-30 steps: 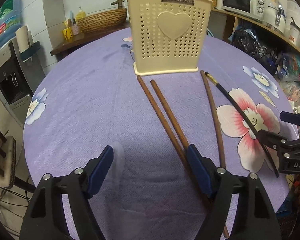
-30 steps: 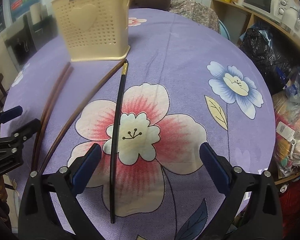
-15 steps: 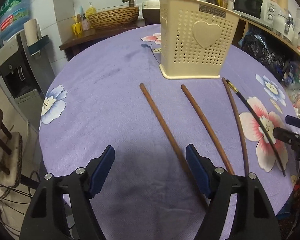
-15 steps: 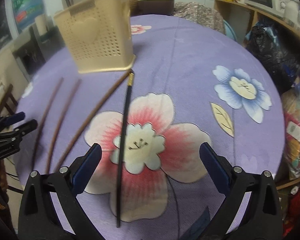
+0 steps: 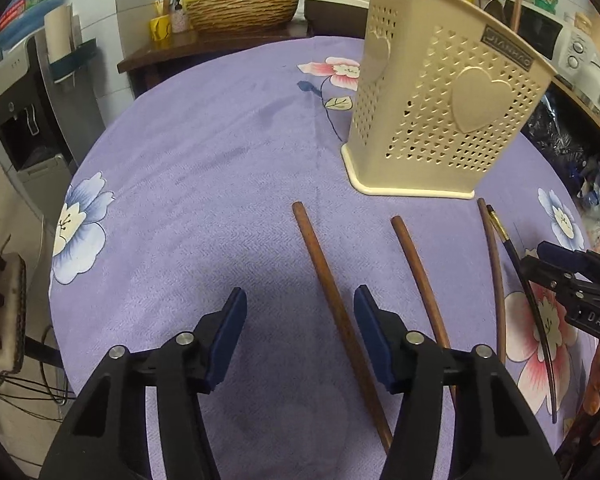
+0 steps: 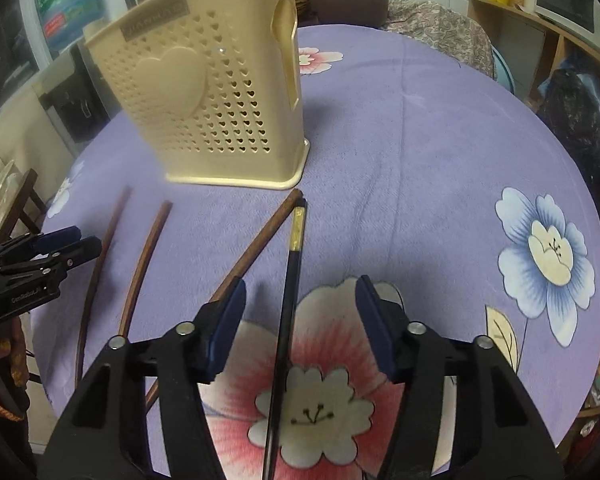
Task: Organize utensils
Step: 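Grasp the gold-tipped black chopstick with the right tool while the left tool grasps a brown chopstick, then lift both chopsticks upright and carry them over the basket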
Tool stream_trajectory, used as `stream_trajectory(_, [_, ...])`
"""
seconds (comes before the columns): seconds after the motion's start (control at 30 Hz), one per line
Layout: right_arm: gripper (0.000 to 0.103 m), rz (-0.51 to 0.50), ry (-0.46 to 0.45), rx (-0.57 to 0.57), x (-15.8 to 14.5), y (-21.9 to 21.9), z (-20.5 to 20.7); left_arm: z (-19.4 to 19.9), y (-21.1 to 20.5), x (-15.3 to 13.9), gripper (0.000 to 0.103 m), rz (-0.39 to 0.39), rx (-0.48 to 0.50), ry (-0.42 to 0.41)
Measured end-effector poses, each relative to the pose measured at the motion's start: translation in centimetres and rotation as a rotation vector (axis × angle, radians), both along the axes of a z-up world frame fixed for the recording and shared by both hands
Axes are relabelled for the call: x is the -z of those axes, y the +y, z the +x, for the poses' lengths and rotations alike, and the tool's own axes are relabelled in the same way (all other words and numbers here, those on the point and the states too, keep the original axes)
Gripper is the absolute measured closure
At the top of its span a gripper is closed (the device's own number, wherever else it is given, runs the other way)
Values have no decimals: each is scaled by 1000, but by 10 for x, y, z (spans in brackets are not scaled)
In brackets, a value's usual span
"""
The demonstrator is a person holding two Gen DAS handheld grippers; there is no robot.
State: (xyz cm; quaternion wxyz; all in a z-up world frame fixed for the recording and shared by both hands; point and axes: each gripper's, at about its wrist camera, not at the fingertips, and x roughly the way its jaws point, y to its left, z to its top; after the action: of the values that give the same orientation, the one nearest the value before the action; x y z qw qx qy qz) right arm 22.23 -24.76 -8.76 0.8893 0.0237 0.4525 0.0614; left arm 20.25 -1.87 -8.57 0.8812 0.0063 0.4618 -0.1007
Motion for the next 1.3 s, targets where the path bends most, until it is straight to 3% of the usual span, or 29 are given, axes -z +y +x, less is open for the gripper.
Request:
stream_trajectory(0.27, [61,-33,27,8,9,6,14,7,-4,3,49,31,8,-2])
stream_trajectory(0.37, [63,-50,25,12,10,9,16,12,-6,3,56,41,10,-6])
stream_trajectory(0.6, [87,-68,19,17,9,16,30,33,-19,2,74,36,20,4])
stream_trajectory(0.77, [94,-68,14,17,8,17,37,42,-32,1,90,36,50,6])
stream_trajectory(1.1, [95,-11,-8,0,4,11,32,40,-35,-2,93,-5,71,-9])
stream_trajectory(1.3, [95,68,-93,-12,-30,-1,6,19,-24,-37,93,-99,84,-102])
